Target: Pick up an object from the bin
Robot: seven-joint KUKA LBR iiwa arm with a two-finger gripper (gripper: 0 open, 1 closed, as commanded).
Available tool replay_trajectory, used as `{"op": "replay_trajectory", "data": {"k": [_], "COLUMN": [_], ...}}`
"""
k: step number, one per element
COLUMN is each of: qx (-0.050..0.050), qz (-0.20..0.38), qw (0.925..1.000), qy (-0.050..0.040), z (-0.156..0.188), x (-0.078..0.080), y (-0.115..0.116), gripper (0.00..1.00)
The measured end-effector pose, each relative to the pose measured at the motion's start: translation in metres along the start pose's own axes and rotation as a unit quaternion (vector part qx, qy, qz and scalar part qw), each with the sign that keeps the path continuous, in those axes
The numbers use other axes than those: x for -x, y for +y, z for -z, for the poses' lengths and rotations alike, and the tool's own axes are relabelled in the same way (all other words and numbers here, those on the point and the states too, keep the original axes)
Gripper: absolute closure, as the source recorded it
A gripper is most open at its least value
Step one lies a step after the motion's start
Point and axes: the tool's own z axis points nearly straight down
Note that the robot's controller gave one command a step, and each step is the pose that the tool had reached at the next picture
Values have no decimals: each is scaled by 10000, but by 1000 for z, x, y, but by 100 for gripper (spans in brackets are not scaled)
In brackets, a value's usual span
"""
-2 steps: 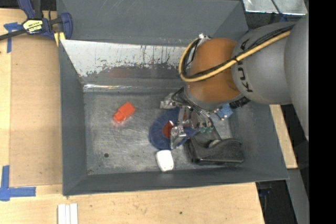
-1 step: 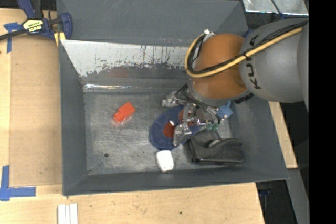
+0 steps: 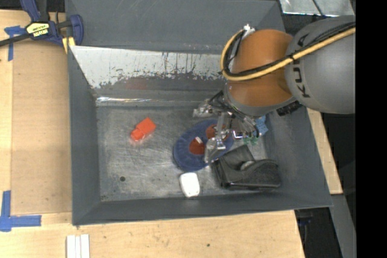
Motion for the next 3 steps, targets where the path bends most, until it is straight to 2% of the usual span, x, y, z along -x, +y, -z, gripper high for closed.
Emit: {"op": "replay_trajectory", "data": {"k": [1, 2, 3], "qx": [-31, -15, -13], "qz": [89, 83, 84], "qw": [10000, 10000, 10000], "qy": [8, 20, 38], "z": [-50, -46, -44], "x": [-5, -3, -3], "y": [23, 21, 21], "gripper": [0, 0, 100]}}
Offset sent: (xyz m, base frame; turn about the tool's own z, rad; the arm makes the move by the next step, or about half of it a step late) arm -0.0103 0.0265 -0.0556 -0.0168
